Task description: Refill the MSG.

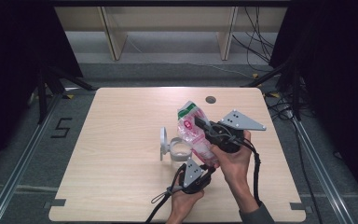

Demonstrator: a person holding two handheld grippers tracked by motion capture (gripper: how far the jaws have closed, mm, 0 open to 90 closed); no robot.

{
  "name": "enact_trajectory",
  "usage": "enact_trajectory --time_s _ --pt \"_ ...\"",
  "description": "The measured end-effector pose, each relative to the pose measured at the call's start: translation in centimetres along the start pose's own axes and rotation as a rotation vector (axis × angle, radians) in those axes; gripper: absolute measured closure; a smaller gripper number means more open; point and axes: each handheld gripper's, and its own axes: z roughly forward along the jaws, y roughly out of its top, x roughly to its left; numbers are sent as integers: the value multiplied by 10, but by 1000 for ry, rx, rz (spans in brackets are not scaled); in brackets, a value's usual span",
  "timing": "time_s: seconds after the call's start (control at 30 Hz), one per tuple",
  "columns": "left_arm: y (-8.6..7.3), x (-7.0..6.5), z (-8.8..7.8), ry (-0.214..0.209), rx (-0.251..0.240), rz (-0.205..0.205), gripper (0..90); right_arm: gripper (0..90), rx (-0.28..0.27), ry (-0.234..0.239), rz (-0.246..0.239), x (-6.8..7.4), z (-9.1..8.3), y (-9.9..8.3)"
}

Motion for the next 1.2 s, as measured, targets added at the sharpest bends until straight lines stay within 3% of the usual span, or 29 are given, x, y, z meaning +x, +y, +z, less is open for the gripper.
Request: enact_trajectory --time_s 0.03,0.07,0.2,0.27,0.4,0.53,0.7,0.77,0.93,1.13,1.2 --pt "-1 -2 3 -13 -25 -21 788 900 8 -10 2 1 0 0" --pt "-1 -1 2 -6 -5 -9 788 900 2 -1 -8 1 2 -1" --pt "-2 -1 4 -18 -10 -3 789 900 10 -2 -19 1 7 -3" --pt "-3 -2 6 -12 -12 -8 789 900 14 -6 9 2 8 -4" --pt "-4 -3 7 -15 -19 -14 790 900 14 -8 -9 -1 10 -5" --pt "-5 -3 9 -17 -26 -16 790 900 23 -12 16 -1 13 -6" --pt "-6 -3 12 -23 -25 -24 790 900 35 -18 -25 -2 19 -7" --pt "-6 -3 12 -19 -17 -24 790 900 49 -17 5 -1 20 -8" --pt "-7 -4 15 -27 -19 -25 791 900 63 -20 -13 -3 23 -8" --pt "-6 -4 16 -25 -20 -27 792 900 62 -34 -83 0 28 -8" --pt "-6 -4 17 -25 -22 -25 793 900 72 -29 -76 2 29 -8"
